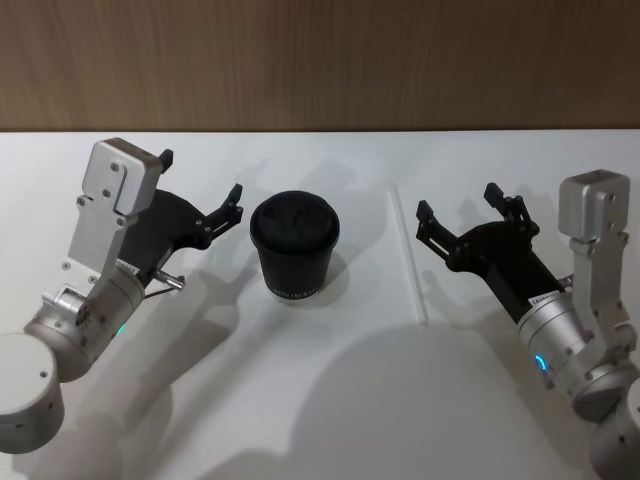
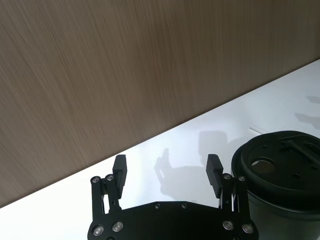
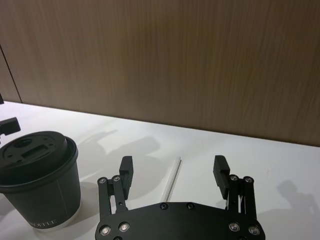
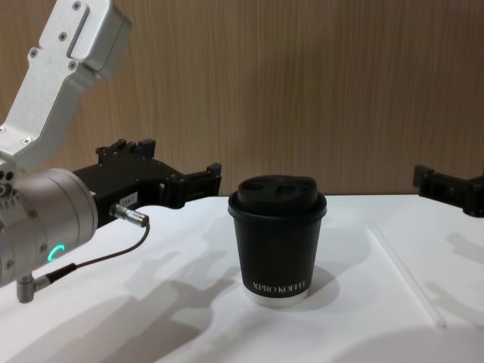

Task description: Pick up the straw with one hand, pass it to the other hand, and insert it into the cup.

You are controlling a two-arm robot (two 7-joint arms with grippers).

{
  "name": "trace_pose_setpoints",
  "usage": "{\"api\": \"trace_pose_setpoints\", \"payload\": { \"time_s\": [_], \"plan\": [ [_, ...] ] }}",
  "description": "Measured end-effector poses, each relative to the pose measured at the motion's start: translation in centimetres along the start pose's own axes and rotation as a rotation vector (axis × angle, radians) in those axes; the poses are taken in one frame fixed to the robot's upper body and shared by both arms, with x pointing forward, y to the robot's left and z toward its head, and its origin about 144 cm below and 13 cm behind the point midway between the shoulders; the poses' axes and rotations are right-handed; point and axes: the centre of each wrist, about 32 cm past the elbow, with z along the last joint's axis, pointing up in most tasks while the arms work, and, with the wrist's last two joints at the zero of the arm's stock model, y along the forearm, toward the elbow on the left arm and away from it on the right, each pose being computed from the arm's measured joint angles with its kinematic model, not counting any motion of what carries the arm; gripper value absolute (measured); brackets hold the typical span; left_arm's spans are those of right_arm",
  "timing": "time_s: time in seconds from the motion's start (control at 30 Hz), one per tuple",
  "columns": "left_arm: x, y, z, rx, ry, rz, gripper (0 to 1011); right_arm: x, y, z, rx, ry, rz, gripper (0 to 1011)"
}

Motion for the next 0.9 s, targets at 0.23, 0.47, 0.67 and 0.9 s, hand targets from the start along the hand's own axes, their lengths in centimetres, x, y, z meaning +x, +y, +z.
{"api": "trace_pose_setpoints", "payload": {
  "time_s": [0.23,0.47,0.67,0.9],
  "plan": [
    [0.0,0.0,0.0,0.000,0.000,0.000,1002,0.9,0.2,-0.3,-0.010,-0.013,0.016,1001],
    [0.0,0.0,0.0,0.000,0.000,0.000,1001,2.5,0.6,-0.9,-0.045,-0.016,0.027,1001],
    [0.0,0.0,0.0,0.000,0.000,0.000,1001,3.3,0.8,-1.3,-0.098,-0.006,0.034,1001],
    [0.0,0.0,0.0,0.000,0.000,0.000,1002,3.9,1.2,-1.8,-0.165,0.005,0.047,1001]
  ]
}}
